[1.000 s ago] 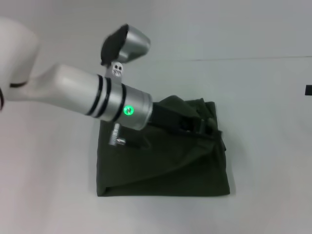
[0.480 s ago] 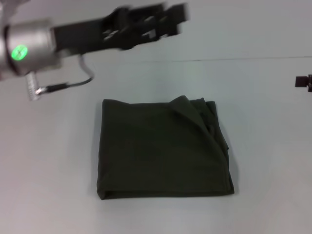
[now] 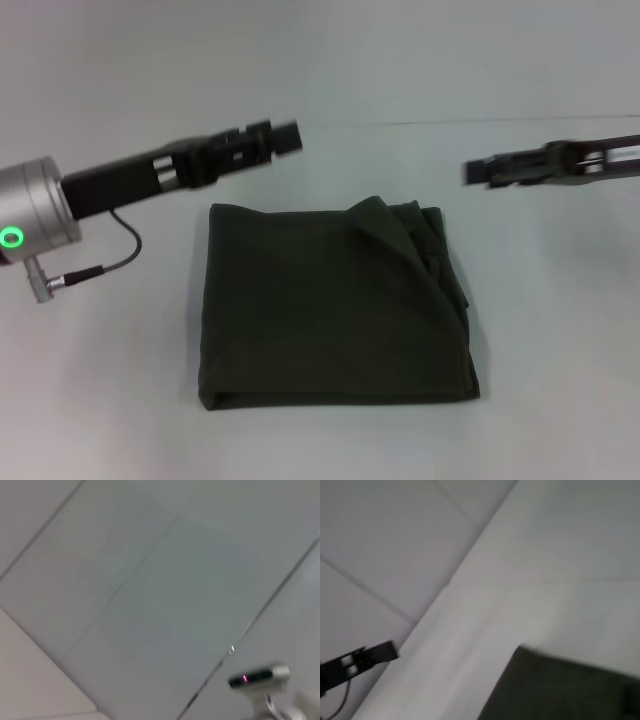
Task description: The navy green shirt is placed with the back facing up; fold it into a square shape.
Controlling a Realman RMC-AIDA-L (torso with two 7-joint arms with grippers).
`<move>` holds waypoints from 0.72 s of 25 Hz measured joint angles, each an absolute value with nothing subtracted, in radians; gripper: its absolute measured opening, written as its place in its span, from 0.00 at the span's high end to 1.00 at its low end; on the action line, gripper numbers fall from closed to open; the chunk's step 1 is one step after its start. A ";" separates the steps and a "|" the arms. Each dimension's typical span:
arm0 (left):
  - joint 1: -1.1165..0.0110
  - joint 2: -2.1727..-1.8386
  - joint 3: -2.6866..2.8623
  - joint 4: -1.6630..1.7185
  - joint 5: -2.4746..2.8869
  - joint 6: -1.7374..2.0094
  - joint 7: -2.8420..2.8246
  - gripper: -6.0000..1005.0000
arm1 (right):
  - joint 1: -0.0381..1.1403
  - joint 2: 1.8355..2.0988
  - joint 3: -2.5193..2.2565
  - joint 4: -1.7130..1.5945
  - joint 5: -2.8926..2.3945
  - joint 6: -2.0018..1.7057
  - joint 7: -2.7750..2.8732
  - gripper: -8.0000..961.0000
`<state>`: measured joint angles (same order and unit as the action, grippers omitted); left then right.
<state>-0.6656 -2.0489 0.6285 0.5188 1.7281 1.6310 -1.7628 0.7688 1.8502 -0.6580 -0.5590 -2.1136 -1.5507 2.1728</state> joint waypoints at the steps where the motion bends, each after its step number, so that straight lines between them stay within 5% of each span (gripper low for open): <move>1: -0.661 -2.048 0.642 0.524 1.731 1.631 -1.752 0.07 | 0.793 1.850 -0.688 -0.537 -2.114 -1.543 2.183 0.17; 9: -0.559 -1.971 0.652 0.573 1.757 1.600 -1.682 0.07 | 0.960 1.868 -0.931 -0.504 -2.119 -1.521 2.361 0.17; 13: -0.516 -1.937 0.584 0.590 1.760 1.596 -1.671 0.07 | 1.014 1.901 -1.000 -0.503 -2.180 -1.493 2.423 0.17; 18: -0.497 -1.942 0.553 0.597 1.761 1.593 -1.651 0.07 | 1.058 1.954 -1.010 -0.502 -2.305 -1.467 2.448 0.17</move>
<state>-0.4968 -1.9417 0.5531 0.5965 1.7613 1.5934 -1.6509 1.0575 1.9535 -1.0096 -0.5018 -2.3049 -1.4667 2.4479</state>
